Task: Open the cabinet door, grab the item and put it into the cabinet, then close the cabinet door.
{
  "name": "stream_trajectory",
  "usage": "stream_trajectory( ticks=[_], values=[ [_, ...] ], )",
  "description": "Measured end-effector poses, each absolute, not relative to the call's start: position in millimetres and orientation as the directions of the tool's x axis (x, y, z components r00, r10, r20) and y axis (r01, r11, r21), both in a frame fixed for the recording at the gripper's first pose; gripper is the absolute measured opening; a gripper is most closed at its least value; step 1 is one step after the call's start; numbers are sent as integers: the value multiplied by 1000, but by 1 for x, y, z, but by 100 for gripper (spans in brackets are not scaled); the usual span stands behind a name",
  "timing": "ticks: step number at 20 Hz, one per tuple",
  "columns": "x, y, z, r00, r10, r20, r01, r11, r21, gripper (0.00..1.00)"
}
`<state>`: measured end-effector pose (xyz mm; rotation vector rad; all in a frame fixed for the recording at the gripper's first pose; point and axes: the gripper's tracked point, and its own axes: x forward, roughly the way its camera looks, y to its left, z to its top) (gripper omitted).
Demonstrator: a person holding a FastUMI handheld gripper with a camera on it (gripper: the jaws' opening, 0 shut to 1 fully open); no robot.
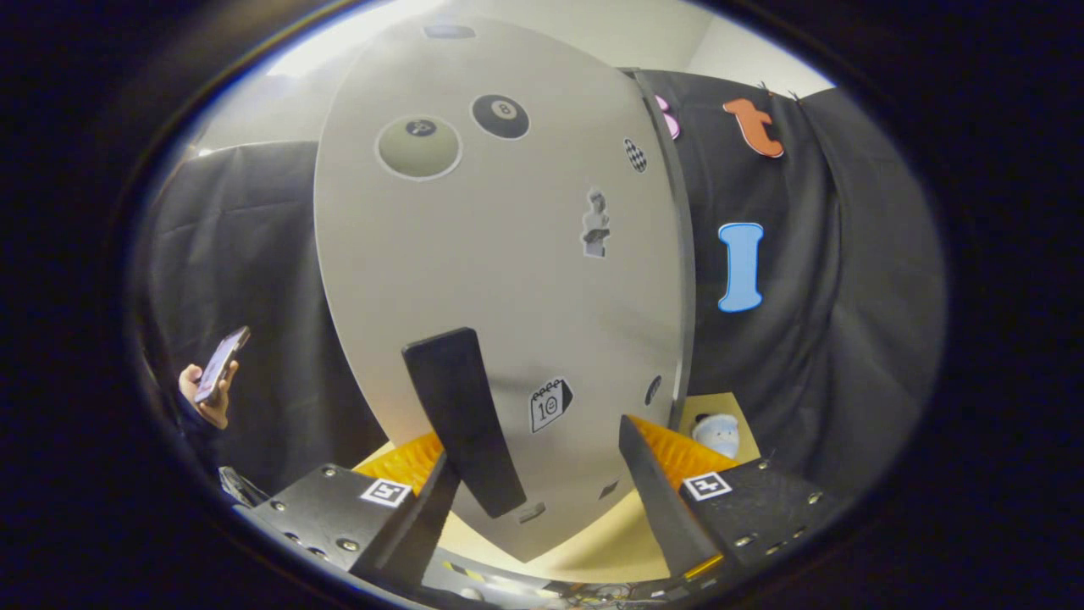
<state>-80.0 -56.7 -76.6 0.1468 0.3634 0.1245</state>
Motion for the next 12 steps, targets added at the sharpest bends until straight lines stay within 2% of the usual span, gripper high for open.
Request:
stream_trajectory(
  ticks=[7,12],
  values=[
    [-65,-26,-75,932,139,-334,-93,984,150,100],
    [-60,-12,-75,928,75,-365,-44,995,92,100]
  ],
)
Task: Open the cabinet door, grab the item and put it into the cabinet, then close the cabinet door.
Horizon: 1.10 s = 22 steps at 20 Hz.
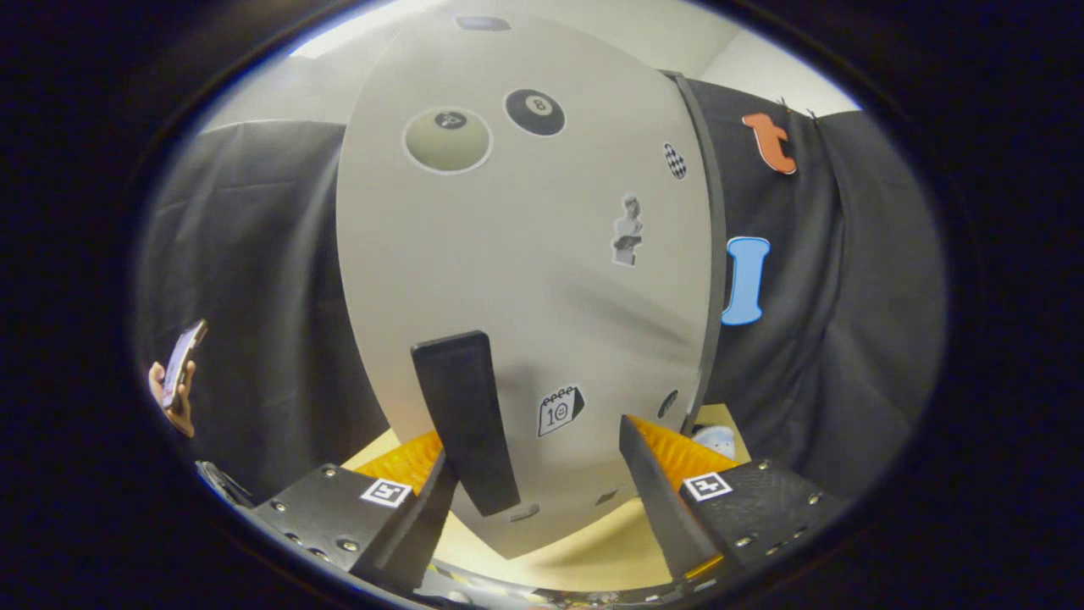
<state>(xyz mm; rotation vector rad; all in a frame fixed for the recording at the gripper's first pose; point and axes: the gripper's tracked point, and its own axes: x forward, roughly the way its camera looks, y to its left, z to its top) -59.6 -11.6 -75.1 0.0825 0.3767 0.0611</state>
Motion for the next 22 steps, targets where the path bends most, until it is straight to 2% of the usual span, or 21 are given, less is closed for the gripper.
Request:
stream_trajectory(
  ticks=[6,16,22],
  values=[
    [-63,-4,-80,917,91,-389,-59,994,93,100],
    [-31,22,-84,925,176,-337,-150,983,101,100],
    [-9,38,-83,936,176,-304,-158,984,82,100]
  ],
)
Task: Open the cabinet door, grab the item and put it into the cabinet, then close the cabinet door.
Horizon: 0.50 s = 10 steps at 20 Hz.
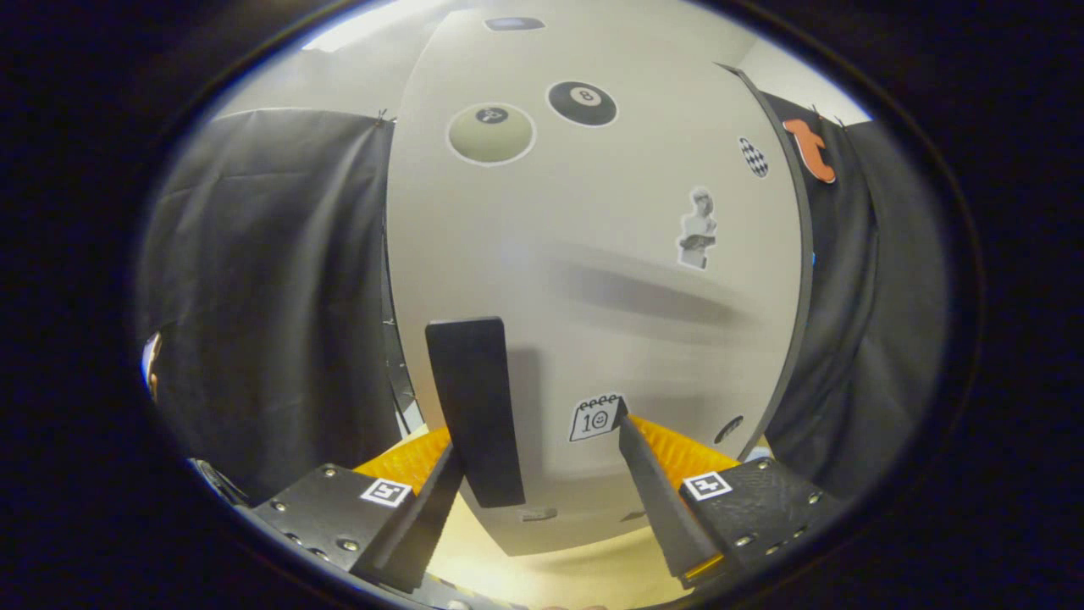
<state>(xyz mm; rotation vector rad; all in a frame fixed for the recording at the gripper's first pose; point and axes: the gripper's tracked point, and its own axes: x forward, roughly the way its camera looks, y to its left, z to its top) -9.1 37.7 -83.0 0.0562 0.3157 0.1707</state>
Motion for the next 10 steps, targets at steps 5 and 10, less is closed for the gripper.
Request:
stream_trajectory(
  ticks=[5,10],
  values=[
    [1,44,-82,949,160,-272,-150,987,57,100],
    [11,48,-81,954,158,-255,-151,987,49,100]
  ],
)
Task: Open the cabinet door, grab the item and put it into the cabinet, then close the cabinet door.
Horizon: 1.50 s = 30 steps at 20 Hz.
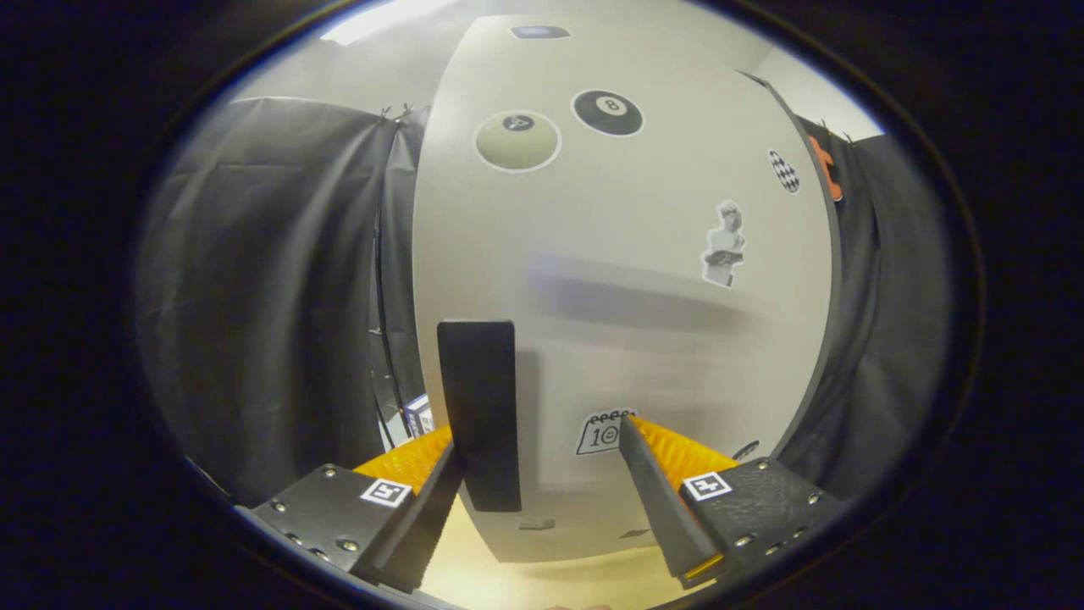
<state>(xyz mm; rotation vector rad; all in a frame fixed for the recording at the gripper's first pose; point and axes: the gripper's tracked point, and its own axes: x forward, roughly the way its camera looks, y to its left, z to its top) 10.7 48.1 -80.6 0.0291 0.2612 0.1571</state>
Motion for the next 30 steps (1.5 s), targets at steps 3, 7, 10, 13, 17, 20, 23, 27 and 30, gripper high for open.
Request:
stream_trajectory(
  ticks=[3,7,10,13,17,20,23,27,30],
  values=[
    [14,51,-80,955,159,-249,-151,987,50,100],
    [18,53,-81,958,151,-244,-140,988,60,100],
    [21,53,-81,964,122,-236,-115,992,43,100],
    [24,54,-81,968,102,-229,-95,995,41,100],
    [28,54,-81,970,85,-226,-77,996,43,100],
    [30,54,-81,972,78,-222,-70,997,46,100],
    [31,55,-82,973,77,-217,-69,997,46,100],
    [32,57,-82,972,101,-214,-92,995,48,100],
    [26,57,-75,972,140,-189,-135,990,38,100]
  ],
)
